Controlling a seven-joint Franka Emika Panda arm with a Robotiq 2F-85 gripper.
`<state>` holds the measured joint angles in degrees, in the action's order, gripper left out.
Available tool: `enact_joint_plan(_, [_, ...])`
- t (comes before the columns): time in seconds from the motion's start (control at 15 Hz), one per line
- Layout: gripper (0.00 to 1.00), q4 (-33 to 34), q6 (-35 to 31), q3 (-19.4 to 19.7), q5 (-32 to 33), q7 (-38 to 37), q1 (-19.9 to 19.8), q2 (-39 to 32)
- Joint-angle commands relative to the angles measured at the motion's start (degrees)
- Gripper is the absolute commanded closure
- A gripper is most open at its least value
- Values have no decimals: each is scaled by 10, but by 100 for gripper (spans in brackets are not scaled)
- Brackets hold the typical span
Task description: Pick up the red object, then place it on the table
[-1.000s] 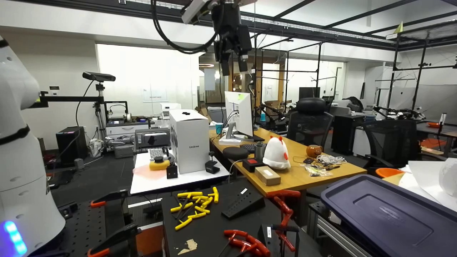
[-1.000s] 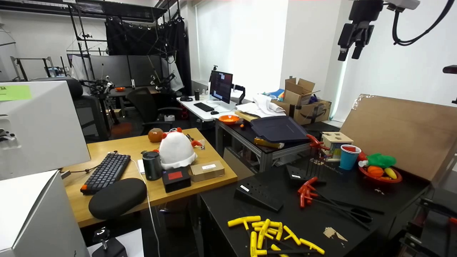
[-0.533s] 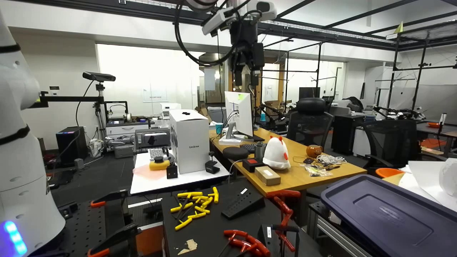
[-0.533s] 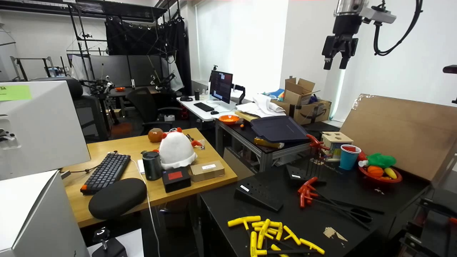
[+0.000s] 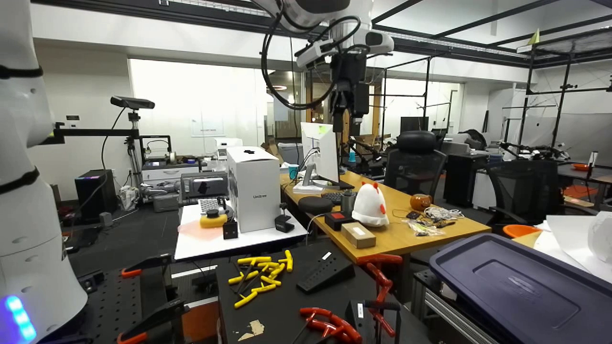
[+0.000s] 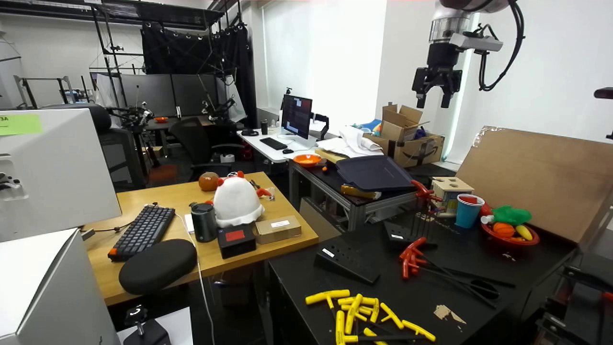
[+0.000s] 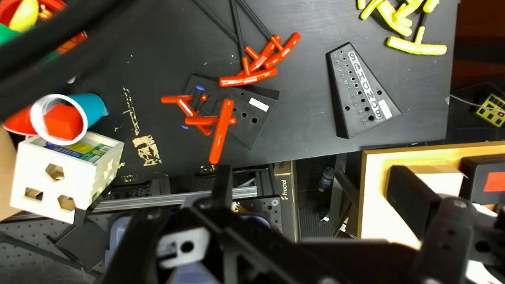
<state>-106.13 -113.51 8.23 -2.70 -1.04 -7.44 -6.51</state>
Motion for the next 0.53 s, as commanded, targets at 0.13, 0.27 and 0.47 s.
enact_joint_plan(0.13, [0, 71, 31, 1, -28, -39, -13, -72])
enact_joint_plan(0.27, [0, 86, 33, 2, -33, -50, -18, -94])
enact_joint_plan(0.47, [0, 108, 36, 4, -42, -62, -26, -127])
